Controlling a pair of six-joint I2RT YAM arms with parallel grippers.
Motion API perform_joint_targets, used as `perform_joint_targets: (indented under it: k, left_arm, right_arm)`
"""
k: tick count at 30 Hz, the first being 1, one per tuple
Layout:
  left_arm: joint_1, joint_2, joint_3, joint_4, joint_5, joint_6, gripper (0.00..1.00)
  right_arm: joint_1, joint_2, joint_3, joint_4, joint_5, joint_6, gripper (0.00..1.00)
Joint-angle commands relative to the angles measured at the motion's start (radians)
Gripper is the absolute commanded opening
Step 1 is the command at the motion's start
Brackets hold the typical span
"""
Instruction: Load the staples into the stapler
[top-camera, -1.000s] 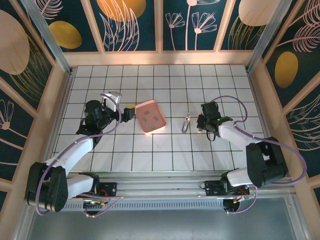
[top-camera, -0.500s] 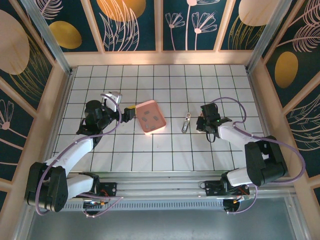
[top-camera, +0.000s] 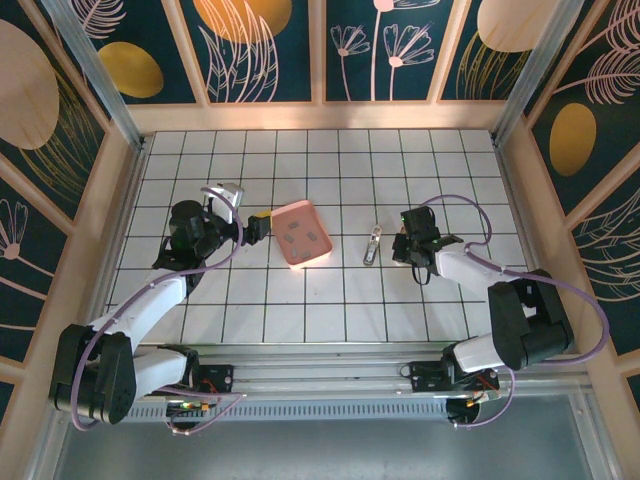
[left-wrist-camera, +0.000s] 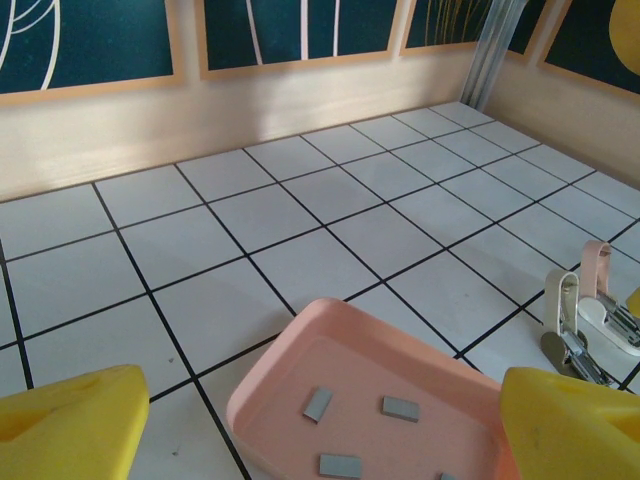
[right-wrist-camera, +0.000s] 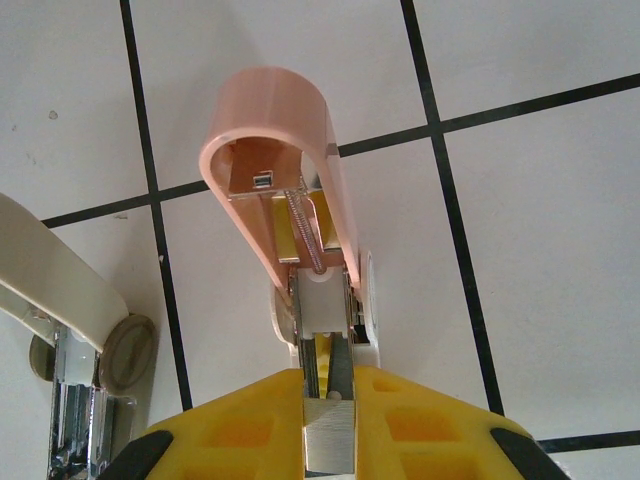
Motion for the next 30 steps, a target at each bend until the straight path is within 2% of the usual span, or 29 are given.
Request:
perform_joint_targets:
  k: [1, 30]
  left_arm:
    - [-0.004, 0.003, 0.023, 0.004, 0.005, 0.014, 0.90]
    - [-0.005, 0.009, 0.026, 0.006, 0.007, 0.013, 0.90]
  right_arm:
    - [0.000, 0.016, -0.012, 0.030, 0.006, -0.018, 0.17]
    - [0.003, 0.034, -0.011, -0.005, 0.017, -0.015, 0.17]
